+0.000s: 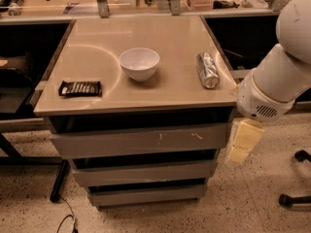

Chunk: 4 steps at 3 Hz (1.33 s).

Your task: Open bottom drawer

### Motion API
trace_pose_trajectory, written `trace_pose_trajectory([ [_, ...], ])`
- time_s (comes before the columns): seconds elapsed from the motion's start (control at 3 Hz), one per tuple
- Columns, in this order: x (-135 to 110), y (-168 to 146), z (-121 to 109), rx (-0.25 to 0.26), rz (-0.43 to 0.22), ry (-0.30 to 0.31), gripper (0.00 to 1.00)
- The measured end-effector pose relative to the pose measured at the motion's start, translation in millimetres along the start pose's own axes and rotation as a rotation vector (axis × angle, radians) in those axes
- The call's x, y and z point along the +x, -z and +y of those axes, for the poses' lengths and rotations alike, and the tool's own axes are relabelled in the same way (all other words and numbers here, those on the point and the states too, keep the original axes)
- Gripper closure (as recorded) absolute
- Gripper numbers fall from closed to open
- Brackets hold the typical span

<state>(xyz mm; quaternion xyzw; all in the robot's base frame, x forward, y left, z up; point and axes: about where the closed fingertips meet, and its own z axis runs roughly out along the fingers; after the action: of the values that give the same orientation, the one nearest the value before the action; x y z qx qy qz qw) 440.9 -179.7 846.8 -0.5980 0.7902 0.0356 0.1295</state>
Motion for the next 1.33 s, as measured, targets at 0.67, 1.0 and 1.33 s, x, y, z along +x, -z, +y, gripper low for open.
trace_pose_trajectory([
  [0.67,-5,-106,60,-0.175,-0.05,-0.027,0.0],
  [1.0,-2,-194,91,-0.292,-0.06,-0.058,0.0],
  [1.33,-2,-195,92,-0.293,-0.06,-0.059,0.0],
])
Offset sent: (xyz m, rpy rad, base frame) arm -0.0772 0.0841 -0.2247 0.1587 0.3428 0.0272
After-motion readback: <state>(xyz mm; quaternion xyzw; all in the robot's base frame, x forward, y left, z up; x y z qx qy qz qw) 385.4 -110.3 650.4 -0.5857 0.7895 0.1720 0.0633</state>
